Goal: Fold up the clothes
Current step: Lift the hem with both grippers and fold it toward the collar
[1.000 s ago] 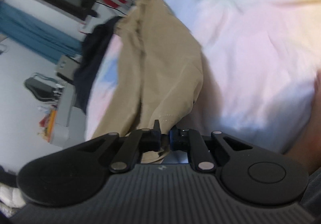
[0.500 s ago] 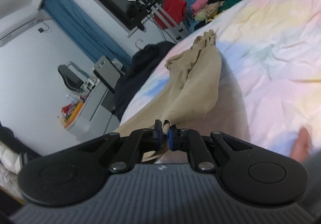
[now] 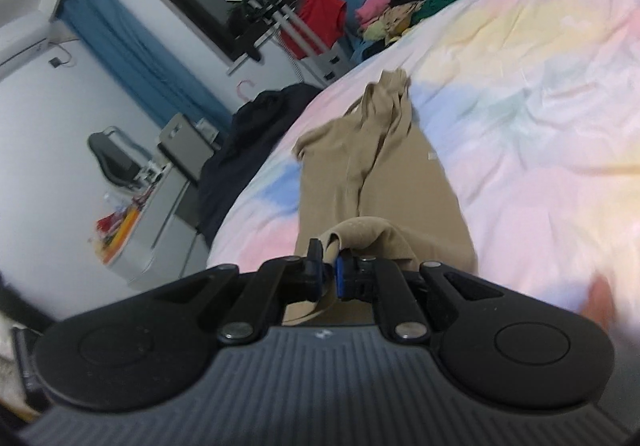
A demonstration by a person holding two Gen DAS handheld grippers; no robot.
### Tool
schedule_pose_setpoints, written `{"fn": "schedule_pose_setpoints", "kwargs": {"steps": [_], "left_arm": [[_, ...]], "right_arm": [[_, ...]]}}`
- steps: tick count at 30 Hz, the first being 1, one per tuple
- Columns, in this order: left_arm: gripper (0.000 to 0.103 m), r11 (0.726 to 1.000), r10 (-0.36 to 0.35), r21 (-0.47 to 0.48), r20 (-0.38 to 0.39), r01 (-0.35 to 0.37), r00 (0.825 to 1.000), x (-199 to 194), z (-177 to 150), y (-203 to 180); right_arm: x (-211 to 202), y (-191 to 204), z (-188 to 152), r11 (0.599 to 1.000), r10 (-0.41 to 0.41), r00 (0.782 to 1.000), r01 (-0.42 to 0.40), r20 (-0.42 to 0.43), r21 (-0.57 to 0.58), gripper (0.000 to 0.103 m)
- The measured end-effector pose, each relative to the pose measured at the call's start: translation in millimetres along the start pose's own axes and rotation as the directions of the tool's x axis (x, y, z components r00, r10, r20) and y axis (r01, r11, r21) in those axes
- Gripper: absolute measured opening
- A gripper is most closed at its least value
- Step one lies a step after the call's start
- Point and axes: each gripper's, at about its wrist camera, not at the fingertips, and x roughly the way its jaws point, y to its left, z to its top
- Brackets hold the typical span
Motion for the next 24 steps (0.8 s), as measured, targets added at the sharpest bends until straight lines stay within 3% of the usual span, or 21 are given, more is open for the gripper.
{"fn": "schedule_pose_setpoints", "kwargs": {"steps": [9,20,24], "left_arm": [[0.005,0.974,0.166,0.145,0.059,-0.173,0.984,88.4,78.7,-2.5],[0.005,0.922,0.270,0.267,0.073,-0.280,0.960,181.4,102.8,42.6],[0.005,0.883,0.327,0.331,0.077,-0.333,0.942,218.1,101.2,58.7]], "right_arm": [[92.2,-0.5,48.4,0.997,-0.070,0.997,0.070,0.020,-0.024,0.010],[181.0,-28.3,60.6,0.987,-0.126,0.992,0.128,0.023,-0.097,0.010],[213.7,-35.5,60.1,0.972,-0.171,0.985,0.171,0.015,-0.161,0.010]]}}
